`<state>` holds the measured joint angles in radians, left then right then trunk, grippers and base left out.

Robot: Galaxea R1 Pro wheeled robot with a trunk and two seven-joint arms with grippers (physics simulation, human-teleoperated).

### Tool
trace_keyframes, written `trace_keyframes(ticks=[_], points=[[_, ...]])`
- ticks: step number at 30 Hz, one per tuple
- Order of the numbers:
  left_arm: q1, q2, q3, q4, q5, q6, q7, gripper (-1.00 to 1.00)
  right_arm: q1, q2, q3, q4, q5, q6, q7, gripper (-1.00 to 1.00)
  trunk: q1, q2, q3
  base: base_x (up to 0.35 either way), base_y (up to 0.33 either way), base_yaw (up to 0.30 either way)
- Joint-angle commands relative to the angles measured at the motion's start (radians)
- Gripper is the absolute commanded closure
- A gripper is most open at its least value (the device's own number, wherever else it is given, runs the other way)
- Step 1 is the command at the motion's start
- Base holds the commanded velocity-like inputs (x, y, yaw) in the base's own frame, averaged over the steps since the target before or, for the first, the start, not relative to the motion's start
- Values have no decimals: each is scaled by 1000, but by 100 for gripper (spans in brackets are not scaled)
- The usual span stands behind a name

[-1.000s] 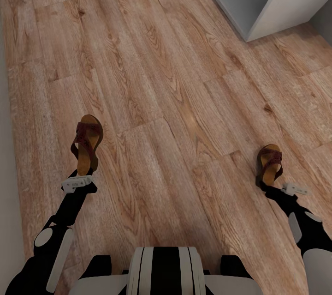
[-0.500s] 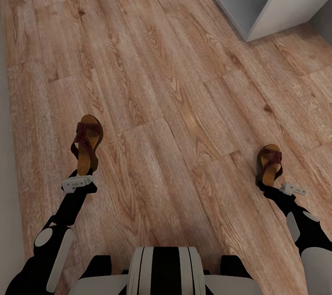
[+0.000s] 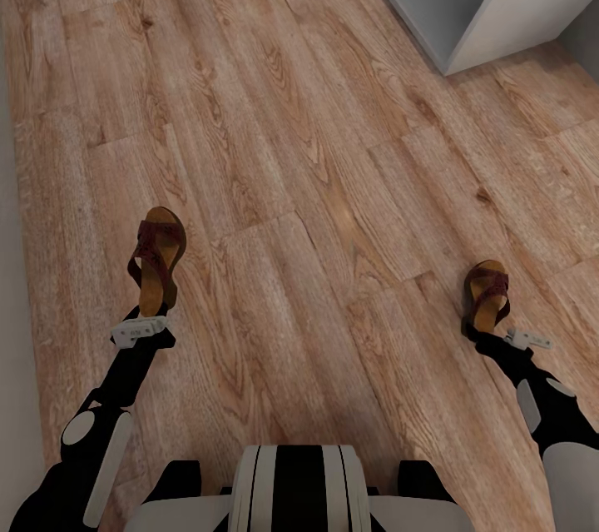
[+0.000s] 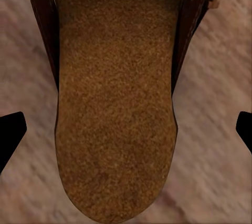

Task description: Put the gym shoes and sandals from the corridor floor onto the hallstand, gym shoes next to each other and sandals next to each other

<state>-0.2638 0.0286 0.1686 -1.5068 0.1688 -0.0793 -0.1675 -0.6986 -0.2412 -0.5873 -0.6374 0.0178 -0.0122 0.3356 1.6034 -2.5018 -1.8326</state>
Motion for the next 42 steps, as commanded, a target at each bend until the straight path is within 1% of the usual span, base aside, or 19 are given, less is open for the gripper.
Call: trace_keyframes(ticks=[1, 28, 32, 38, 42], points=[[0, 0, 0, 0, -3, 0, -1, 100, -1, 0, 0, 0, 0, 0, 0, -100, 0, 0, 0, 0, 0, 0], [0, 0, 0, -1, -3, 0, -1, 100, -4, 0, 1, 2, 1, 0, 0, -100, 0, 0, 0, 0, 0, 0], [0, 0, 0, -1, -3, 0, -1, 100, -7, 0, 1, 19, 1, -3, 0, -100, 0, 0, 0, 0, 0, 0], [0, 0, 0, 0, -3, 0, -1, 100, -32, -2, 2, 69, 5, -31, 0, -100, 0, 0, 0, 0, 0, 0], [0, 0, 0, 0, -3, 0, -1, 100, -39, -3, 3, 86, 6, -40, 0, -100, 0, 0, 0, 0, 0, 0]])
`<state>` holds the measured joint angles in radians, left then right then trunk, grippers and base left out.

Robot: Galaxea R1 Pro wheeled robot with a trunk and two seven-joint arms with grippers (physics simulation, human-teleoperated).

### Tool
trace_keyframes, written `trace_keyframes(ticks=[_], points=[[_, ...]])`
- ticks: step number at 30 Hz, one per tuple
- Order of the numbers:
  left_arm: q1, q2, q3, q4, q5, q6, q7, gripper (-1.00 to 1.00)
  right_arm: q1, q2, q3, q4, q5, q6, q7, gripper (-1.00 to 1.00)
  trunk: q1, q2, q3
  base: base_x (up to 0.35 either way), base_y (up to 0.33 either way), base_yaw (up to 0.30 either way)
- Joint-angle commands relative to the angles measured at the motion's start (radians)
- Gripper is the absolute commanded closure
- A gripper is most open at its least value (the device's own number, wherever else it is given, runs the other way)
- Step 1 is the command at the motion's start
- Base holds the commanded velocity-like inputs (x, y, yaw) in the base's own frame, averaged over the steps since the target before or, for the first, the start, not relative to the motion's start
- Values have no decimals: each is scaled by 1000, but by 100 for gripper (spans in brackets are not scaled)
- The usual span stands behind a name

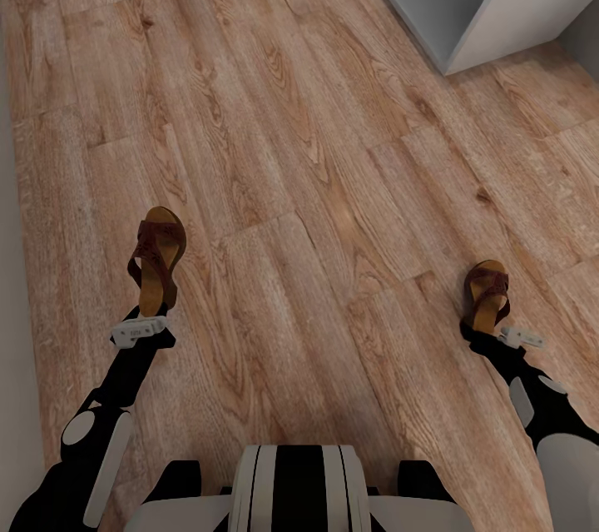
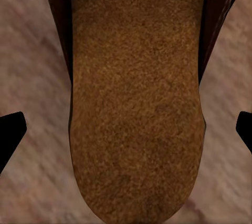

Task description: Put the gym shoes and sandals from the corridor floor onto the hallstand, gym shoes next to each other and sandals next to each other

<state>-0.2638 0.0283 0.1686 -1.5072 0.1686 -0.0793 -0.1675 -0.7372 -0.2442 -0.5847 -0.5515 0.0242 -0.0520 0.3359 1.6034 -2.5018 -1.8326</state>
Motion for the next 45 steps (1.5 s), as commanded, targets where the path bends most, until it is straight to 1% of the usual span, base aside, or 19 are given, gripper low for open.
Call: trace_keyframes(ticks=[1, 2, 3, 23, 27, 29, 31, 35, 38, 41, 45], points=[[0, 0, 0, 0, -3, 0, -1, 100, -1, -1, 0, 4, 0, -2, 0, -100, 0, 0, 0, 0, 0, 0], [0, 0, 0, 0, -3, 0, -1, 100, -2, -1, 0, 6, 1, -3, 0, -100, 0, 0, 0, 0, 0, 0], [0, 0, 0, 0, -3, 0, -1, 100, -3, -1, 0, 9, 1, -5, 0, 100, 0, 0, 0, 0, 0, 0], [0, 0, 0, -1, -3, 0, -1, 100, -6, -3, 1, 17, 6, -11, 0, 100, 0, 0, 0, 0, 0, 0], [0, 0, 0, 0, -3, 0, -1, 100, -2, -3, 2, -18, 4, -8, 19, 100, 0, 0, 0, 0, 0, 0], [0, 1, 0, 0, -4, 0, -1, 100, 7, -2, 0, -120, 1, 24, 48, 100, 0, 0, 0, 0, 0, 0], [0, 0, 0, 0, -4, 0, -1, 100, 30, 0, -1, -229, -1, 92, 63, 100, 0, 0, 0, 0, 0, 0], [-5, 0, 0, 1, -6, 1, -1, 100, 127, 6, -4, -505, -12, 258, 79, 100, 0, 0, 0, 0, 0, 0], [-11, -1, 0, 2, -14, 3, 0, 100, 192, 9, -10, -675, -36, 336, 82, 100, 0, 0, 0, 0, 0, 0], [-15, -2, 0, 2, -23, 5, 8, 100, 229, 10, -15, -766, -59, 385, 83, 100, 0, 0, 0, 0, 0, 0], [-19, -2, 0, 2, -29, 7, 21, 100, 254, 10, -20, -829, -73, 421, 85, 100, 0, 0, 0, 0, 0, 0]])
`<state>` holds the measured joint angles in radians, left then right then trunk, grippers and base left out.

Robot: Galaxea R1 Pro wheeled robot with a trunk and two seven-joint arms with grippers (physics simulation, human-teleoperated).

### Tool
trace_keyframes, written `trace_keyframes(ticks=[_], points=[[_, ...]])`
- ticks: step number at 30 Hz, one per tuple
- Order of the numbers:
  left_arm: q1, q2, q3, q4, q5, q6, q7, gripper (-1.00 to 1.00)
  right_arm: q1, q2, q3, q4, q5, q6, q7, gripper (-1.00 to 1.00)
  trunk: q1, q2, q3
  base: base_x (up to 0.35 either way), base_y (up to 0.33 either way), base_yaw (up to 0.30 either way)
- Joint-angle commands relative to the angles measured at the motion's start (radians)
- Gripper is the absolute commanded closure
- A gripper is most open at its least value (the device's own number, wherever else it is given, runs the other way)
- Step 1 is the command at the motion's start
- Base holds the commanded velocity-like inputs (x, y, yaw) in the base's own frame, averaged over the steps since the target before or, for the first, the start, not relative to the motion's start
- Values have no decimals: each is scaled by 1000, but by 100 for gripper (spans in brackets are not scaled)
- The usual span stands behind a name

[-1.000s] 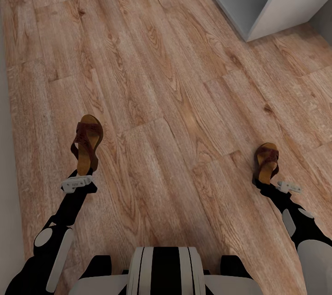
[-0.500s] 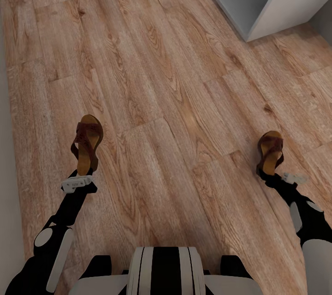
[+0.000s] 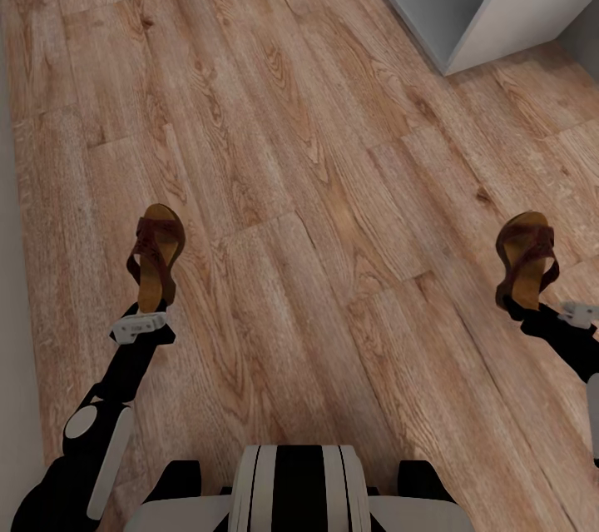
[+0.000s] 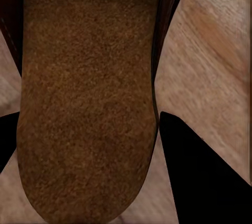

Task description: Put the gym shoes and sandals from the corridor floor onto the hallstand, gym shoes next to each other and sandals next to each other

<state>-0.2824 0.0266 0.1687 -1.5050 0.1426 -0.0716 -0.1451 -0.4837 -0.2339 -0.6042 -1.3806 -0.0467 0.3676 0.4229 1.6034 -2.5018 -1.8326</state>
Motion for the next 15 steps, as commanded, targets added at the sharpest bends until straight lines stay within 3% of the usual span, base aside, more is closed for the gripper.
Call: trace_keyframes(ticks=[1, 10, 15], points=[[-1, 0, 0, 0, -4, 0, 1, 100, 4, 0, -2, -12, -4, 9, -1, 100, 0, 0, 0, 0, 0, 0], [-20, 0, 0, 0, -10, 13, 37, 100, 37, -5, -39, -82, -11, 52, 5, 100, 0, 0, 0, 0, 0, 0], [-53, -4, -11, -5, -17, 129, 96, 100, 77, -4, -57, -150, -12, 70, 6, 100, 0, 0, 0, 0, 0, 0]])
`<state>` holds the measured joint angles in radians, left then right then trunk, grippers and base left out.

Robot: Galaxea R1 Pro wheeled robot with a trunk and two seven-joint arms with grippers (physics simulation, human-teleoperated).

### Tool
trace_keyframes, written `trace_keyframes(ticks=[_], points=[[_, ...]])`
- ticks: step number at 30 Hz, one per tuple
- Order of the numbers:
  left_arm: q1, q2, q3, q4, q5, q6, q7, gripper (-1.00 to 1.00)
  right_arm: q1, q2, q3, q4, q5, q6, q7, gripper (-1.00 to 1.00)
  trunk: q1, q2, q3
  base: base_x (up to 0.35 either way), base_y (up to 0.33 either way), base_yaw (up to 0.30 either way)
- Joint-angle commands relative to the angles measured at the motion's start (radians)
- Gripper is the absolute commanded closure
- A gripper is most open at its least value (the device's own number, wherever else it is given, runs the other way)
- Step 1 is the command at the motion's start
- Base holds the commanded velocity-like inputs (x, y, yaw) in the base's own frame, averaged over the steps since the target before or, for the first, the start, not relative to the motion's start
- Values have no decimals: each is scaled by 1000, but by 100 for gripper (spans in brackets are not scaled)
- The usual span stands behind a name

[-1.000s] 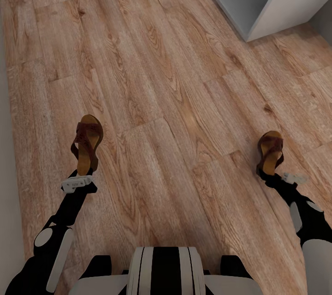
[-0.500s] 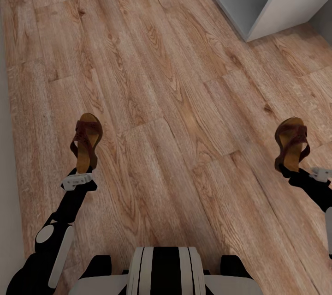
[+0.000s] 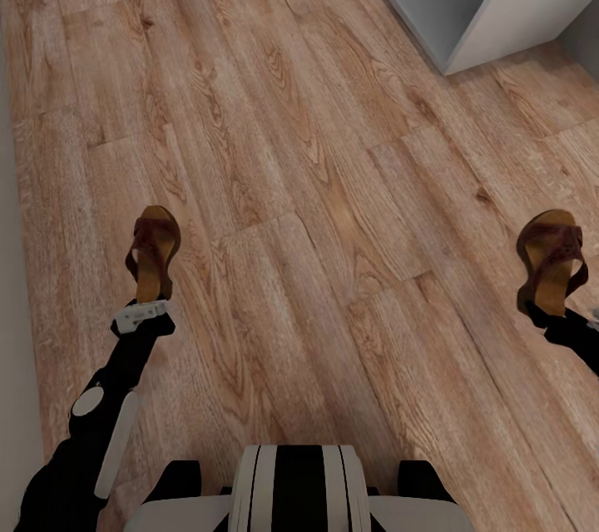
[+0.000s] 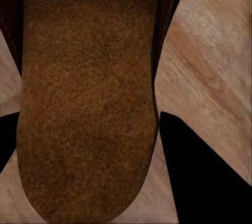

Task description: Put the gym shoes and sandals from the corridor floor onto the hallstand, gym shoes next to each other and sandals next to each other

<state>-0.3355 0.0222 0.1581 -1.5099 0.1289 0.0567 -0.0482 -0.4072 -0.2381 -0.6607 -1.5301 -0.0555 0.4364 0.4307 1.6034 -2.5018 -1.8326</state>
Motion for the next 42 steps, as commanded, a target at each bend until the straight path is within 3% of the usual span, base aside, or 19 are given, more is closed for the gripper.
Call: trace_keyframes(ticks=[1, 9, 14, 18, 22, 28, 42], points=[[-8, -5, -10, -2, -7, 30, 14, 100, 11, 0, -3, -12, -3, 5, -2, 100, 0, 0, 0, 0, 0, 0], [-35, -32, -117, -21, -56, 140, 165, 100, 52, -2, -53, -54, -4, 18, 8, 100, 0, 0, 0, 0, 0, 0], [-60, -38, -155, -35, -69, 214, 211, 100, 58, -3, -64, -59, -3, 19, 20, 100, 0, 0, 0, 0, 0, 0], [-101, -46, -167, -39, -72, 294, 223, 100, 61, -5, -67, -61, -2, 18, 24, 100, 0, 0, 0, 0, 0, 0], [-124, -61, -181, -40, -74, 329, 229, 100, 63, -6, -69, -62, 0, 16, 25, 100, 0, 0, 0, 0, 0, 0], [-137, -75, -211, -42, -77, 347, 233, 100, 65, -6, -69, -63, 3, 14, 27, 100, 0, 0, 0, 0, 0, 0], [-143, -91, -243, -44, -78, 355, 236, 100, 65, -4, -69, -64, 5, 13, 49, 100, 0, 0, 0, 0, 0, 0]])
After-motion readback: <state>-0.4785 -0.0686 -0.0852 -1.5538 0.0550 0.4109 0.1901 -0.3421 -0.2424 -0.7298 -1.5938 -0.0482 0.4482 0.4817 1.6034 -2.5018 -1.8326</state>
